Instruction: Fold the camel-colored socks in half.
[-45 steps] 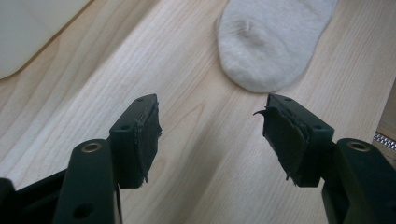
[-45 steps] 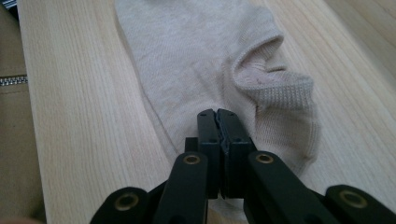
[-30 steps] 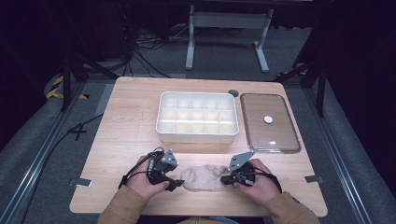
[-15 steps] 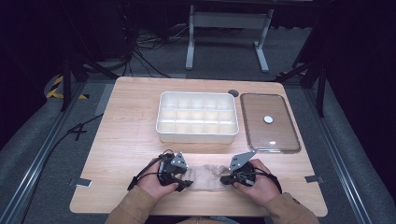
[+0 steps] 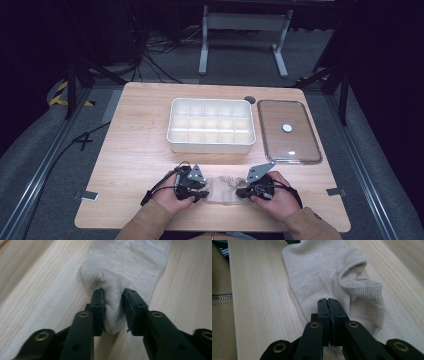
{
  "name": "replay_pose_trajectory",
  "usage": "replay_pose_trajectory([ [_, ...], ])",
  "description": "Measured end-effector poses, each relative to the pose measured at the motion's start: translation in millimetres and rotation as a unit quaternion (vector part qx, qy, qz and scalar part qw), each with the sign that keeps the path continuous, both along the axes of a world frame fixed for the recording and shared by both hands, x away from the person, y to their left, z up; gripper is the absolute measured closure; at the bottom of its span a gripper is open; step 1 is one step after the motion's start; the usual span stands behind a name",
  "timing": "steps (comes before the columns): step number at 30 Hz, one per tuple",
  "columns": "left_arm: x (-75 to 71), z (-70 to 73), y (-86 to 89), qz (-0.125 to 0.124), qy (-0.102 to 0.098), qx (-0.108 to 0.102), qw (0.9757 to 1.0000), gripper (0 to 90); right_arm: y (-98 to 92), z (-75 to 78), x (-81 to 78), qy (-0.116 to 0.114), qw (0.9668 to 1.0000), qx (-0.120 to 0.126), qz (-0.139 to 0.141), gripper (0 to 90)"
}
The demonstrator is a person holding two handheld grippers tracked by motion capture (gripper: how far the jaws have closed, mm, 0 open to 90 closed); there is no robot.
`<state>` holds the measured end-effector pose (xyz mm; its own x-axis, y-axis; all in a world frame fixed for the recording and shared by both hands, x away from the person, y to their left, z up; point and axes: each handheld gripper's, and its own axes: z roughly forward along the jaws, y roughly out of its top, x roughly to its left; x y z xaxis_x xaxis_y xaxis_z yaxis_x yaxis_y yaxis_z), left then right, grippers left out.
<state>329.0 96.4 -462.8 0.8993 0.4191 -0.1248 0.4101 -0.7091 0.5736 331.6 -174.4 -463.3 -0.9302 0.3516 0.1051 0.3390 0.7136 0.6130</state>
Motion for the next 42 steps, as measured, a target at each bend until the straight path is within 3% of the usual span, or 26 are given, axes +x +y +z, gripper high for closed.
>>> replay_pose_trajectory([
  [4, 0.0, 0.5, 0.0, 0.000, 0.007, -0.001, 1.0000, 79.6, -0.5, -0.2, -0.5, -0.002, 1.0000, 0.001, 0.000, 89.1],
  [9, -1.3, 5.7, -1.1, 0.000, 0.004, 0.008, 1.0000, 80.5, -1.9, 2.2, -2.9, -0.006, 1.0000, -0.001, 0.005, 89.0],
  [12, -2.4, 12.8, -0.3, -0.002, -0.002, 0.010, 0.9999, 80.5, -7.1, 8.2, -4.4, -0.017, 0.9997, 0.013, -0.007, 89.5],
  [15, -3.0, 21.2, 1.7, -0.006, -0.004, 0.004, 1.0000, 80.4, -13.1, 10.5, -4.2, -0.029, 0.9992, -0.007, -0.027, 89.6],
  [17, -2.6, 24.5, 2.6, -0.009, -0.003, 0.001, 1.0000, 80.4, -15.3, 5.6, -3.1, -0.023, 0.9992, -0.015, -0.030, 89.6],
  [28, -2.3, 44.1, -3.0, -0.020, -0.005, -0.016, 0.9997, 79.8, -5.9, 0.5, -5.0, -0.026, 0.9994, 0.005, -0.023, 89.6],
  [38, -0.8, 47.3, -13.3, -0.027, -0.001, -0.020, 0.9994, 78.9, 0.6, -2.3, -1.1, -0.032, 0.9992, 0.018, -0.017, 89.4],
  [42, 1.4, 47.1, -20.5, -0.033, 0.001, -0.021, 0.9992, 79.0, -1.0, -4.8, 0.8, -0.023, 0.9990, 0.035, -0.017, 89.4],
])
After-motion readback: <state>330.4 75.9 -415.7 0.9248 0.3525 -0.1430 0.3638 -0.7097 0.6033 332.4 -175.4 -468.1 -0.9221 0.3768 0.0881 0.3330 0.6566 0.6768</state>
